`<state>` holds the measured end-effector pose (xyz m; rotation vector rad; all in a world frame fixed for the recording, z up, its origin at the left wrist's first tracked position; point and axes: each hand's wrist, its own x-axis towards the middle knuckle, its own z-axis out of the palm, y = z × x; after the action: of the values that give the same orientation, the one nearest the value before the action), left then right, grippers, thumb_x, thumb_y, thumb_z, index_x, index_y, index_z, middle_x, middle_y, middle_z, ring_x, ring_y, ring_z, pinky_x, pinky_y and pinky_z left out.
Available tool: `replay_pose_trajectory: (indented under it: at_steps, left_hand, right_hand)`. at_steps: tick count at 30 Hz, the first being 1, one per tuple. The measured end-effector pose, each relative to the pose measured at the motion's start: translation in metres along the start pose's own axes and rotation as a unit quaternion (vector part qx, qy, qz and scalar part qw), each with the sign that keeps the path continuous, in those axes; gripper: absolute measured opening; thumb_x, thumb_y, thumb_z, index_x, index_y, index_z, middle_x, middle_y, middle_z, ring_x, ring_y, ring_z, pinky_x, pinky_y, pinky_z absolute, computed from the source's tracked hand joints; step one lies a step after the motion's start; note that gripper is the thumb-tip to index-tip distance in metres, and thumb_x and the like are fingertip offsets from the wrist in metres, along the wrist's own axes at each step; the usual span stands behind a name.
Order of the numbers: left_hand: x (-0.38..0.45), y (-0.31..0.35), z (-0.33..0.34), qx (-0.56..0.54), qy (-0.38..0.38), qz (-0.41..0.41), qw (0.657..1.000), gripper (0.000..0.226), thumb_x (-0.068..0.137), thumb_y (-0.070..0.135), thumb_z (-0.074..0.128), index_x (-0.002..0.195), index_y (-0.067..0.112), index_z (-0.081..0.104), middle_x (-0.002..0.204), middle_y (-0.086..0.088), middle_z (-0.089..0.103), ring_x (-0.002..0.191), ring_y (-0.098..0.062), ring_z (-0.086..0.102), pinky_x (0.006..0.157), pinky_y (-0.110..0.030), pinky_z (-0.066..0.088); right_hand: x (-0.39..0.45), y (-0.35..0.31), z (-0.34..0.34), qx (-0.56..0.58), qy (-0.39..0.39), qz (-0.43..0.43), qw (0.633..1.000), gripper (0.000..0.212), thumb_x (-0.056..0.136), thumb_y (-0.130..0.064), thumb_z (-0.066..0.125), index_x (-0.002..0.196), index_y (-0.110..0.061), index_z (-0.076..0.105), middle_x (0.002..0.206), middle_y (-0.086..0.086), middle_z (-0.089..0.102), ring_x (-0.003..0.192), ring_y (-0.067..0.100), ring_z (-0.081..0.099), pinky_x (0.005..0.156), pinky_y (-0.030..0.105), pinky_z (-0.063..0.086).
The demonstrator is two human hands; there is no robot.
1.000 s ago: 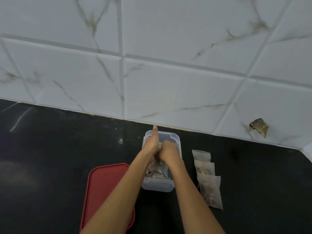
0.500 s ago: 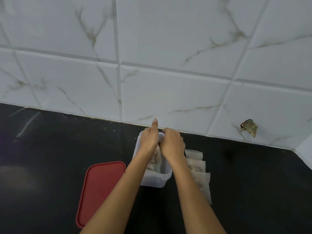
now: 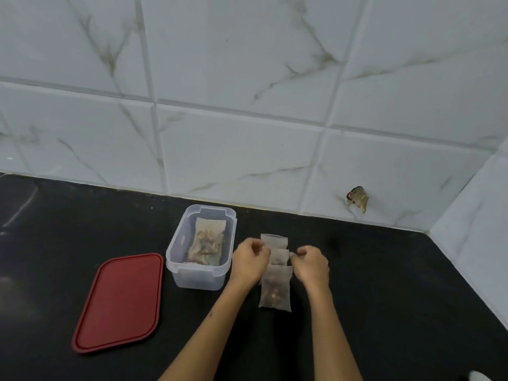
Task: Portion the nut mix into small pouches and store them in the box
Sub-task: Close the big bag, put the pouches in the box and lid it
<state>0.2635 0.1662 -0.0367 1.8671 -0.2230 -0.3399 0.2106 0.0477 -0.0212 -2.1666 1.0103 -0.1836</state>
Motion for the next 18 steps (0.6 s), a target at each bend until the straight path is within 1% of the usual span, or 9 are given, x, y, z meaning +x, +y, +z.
replay_pose_trajectory:
  at_steps: [2,4,6,7,9,11,12,14,18]
  left_hand:
    - [0.0,-0.009,0.007,0.063,-0.004,-0.036,0.997,0.037,0.093,0.021,0.059,0.126,0.009,0.052,0.122,-0.006,0.059,0.098,-0.009,0.053,0.074,-0.016,0.042]
    - [0.0,-0.016,0.013,0.079,-0.002,-0.088,0.993,0.048,0.092,0.025,0.061,0.134,0.006,0.045,0.127,-0.009,0.056,0.109,-0.016,0.054,0.079,-0.02,0.042]
    - [0.002,-0.025,0.018,0.07,0.004,-0.127,0.989,0.052,0.09,0.028,0.063,0.135,0.006,0.046,0.126,-0.01,0.058,0.114,-0.02,0.056,0.085,-0.025,0.044]
    - [0.003,-0.03,0.019,0.065,0.009,-0.138,0.988,0.051,0.089,0.027,0.064,0.133,0.006,0.048,0.125,-0.01,0.059,0.114,-0.021,0.056,0.087,-0.026,0.044]
    - [0.005,-0.035,0.021,0.042,0.023,-0.149,0.988,0.04,0.087,0.024,0.066,0.122,0.007,0.058,0.119,-0.01,0.063,0.109,-0.023,0.059,0.089,-0.029,0.047]
    - [0.006,-0.039,0.022,-0.004,0.029,-0.146,0.989,0.016,0.088,0.019,0.065,0.1,0.011,0.069,0.107,-0.011,0.069,0.099,-0.024,0.064,0.09,-0.036,0.053]
    - [0.007,-0.04,0.021,-0.026,0.025,-0.142,0.989,0.009,0.089,0.017,0.064,0.089,0.013,0.071,0.101,-0.012,0.071,0.095,-0.024,0.065,0.09,-0.039,0.054]
    - [0.01,-0.042,0.021,-0.063,0.015,-0.137,0.988,0.013,0.09,0.016,0.063,0.08,0.015,0.071,0.093,-0.009,0.073,0.092,-0.022,0.067,0.091,-0.043,0.053]
    - [0.018,-0.039,0.021,-0.093,0.012,-0.115,0.989,0.018,0.093,0.017,0.06,0.08,0.01,0.07,0.087,-0.01,0.073,0.088,-0.022,0.068,0.089,-0.044,0.055]
  right_hand:
    - [-0.001,0.013,0.006,0.027,-0.025,0.027,0.999,0.027,0.092,-0.026,0.059,0.115,-0.012,0.063,0.116,0.008,0.063,0.106,0.023,0.059,0.078,0.026,0.041]
    - [-0.003,0.023,0.013,0.061,-0.051,0.043,0.996,0.02,0.09,-0.027,0.061,0.103,-0.012,0.068,0.108,0.008,0.067,0.099,0.022,0.062,0.079,0.028,0.048]
    - [-0.005,0.03,0.019,0.114,-0.072,0.062,0.989,0.013,0.088,-0.024,0.063,0.088,-0.011,0.069,0.1,0.011,0.069,0.092,0.025,0.065,0.082,0.038,0.055]
    - [-0.005,0.033,0.021,0.135,-0.078,0.07,0.985,0.013,0.088,-0.021,0.063,0.086,-0.01,0.069,0.097,0.014,0.07,0.091,0.028,0.066,0.083,0.042,0.056]
    - [-0.004,0.039,0.023,0.176,-0.088,0.08,0.977,0.011,0.088,-0.017,0.064,0.08,-0.013,0.07,0.094,0.015,0.07,0.091,0.028,0.067,0.084,0.043,0.056]
    - [-0.003,0.044,0.023,0.223,-0.106,0.091,0.965,0.011,0.089,-0.015,0.063,0.079,-0.013,0.069,0.094,0.012,0.07,0.092,0.025,0.067,0.082,0.036,0.057]
    - [-0.002,0.046,0.022,0.248,-0.113,0.096,0.957,0.01,0.09,-0.013,0.063,0.082,-0.012,0.07,0.094,0.01,0.07,0.093,0.023,0.067,0.08,0.033,0.056]
    - [-0.001,0.047,0.022,0.288,-0.117,0.105,0.945,0.008,0.089,-0.011,0.062,0.087,-0.01,0.07,0.094,0.007,0.07,0.093,0.019,0.066,0.079,0.03,0.055]
    - [0.004,0.037,0.02,0.328,-0.098,0.106,0.934,0.008,0.088,-0.007,0.062,0.084,-0.008,0.07,0.088,0.006,0.07,0.084,0.017,0.066,0.073,0.027,0.053]
